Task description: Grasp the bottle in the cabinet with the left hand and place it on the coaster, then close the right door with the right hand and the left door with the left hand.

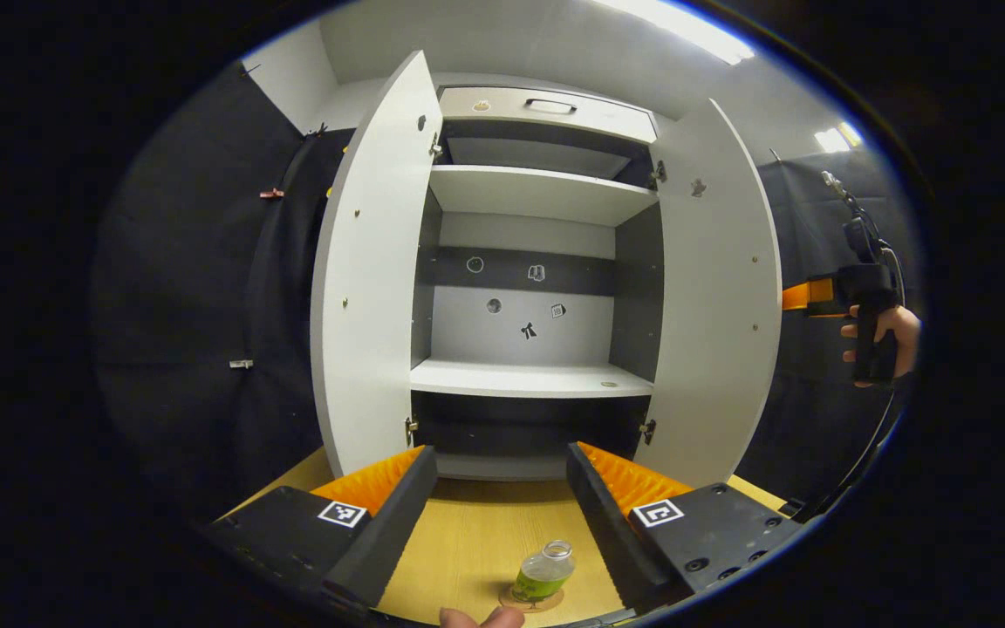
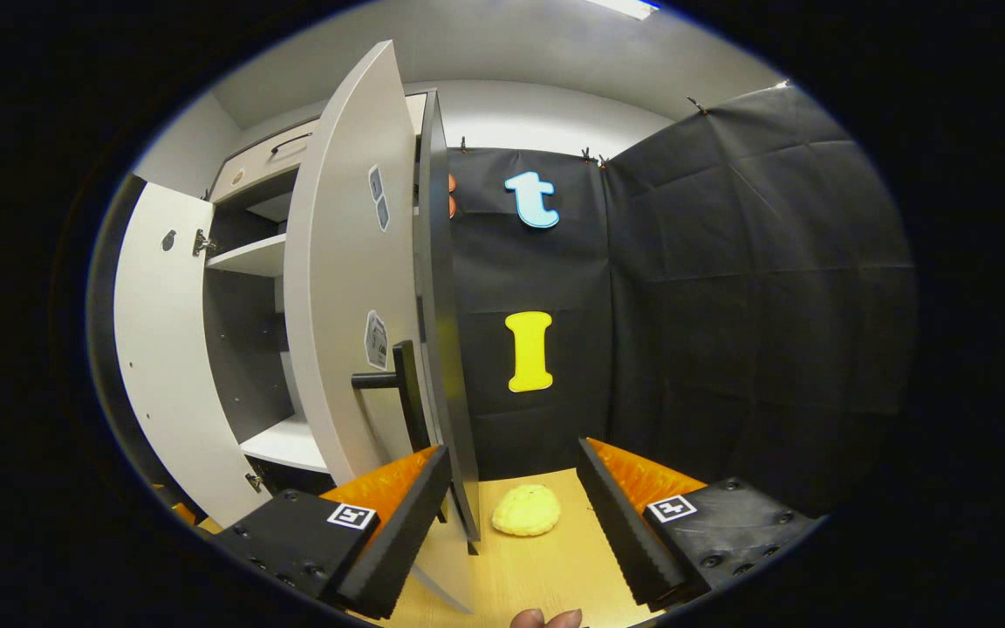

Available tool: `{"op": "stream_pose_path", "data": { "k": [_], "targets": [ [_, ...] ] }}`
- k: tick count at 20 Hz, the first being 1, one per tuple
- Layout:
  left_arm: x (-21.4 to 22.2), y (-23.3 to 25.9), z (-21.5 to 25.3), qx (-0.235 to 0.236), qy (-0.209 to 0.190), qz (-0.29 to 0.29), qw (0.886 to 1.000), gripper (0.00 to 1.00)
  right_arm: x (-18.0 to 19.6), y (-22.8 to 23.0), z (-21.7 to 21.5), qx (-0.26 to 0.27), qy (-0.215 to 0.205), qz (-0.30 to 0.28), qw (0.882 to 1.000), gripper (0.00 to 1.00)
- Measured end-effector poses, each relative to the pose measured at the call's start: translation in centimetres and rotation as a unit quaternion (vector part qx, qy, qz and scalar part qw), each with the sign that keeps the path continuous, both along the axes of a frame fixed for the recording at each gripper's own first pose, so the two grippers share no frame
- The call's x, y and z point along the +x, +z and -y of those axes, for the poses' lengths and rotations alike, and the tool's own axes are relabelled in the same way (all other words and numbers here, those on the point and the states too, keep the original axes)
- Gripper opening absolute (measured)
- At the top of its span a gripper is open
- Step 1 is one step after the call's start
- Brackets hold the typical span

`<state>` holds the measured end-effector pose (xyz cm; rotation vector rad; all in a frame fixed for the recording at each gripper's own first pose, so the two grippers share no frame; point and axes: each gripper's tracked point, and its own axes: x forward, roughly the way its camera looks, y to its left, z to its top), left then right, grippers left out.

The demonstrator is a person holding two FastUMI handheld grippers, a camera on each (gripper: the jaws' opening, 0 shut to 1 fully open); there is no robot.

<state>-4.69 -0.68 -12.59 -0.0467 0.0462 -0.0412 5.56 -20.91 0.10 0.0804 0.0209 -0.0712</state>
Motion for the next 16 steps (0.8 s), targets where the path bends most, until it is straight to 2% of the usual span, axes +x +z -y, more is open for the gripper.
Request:
{"op": "stream_pose_path", "data": {
  "k": [7,16],
  "targets": [
    [0.2,0.1,-1.8,-0.004,0.027,-0.026,0.999,0.95,-0.4,-0.2,-2.3,0.004,0.008,0.000,1.000,0.97],
    [0.3,0.7,-4.3,0.010,0.033,-0.019,0.999,0.95,0.3,-0.7,-12.0,0.001,0.093,-0.004,0.996,0.97]
  ]
}}
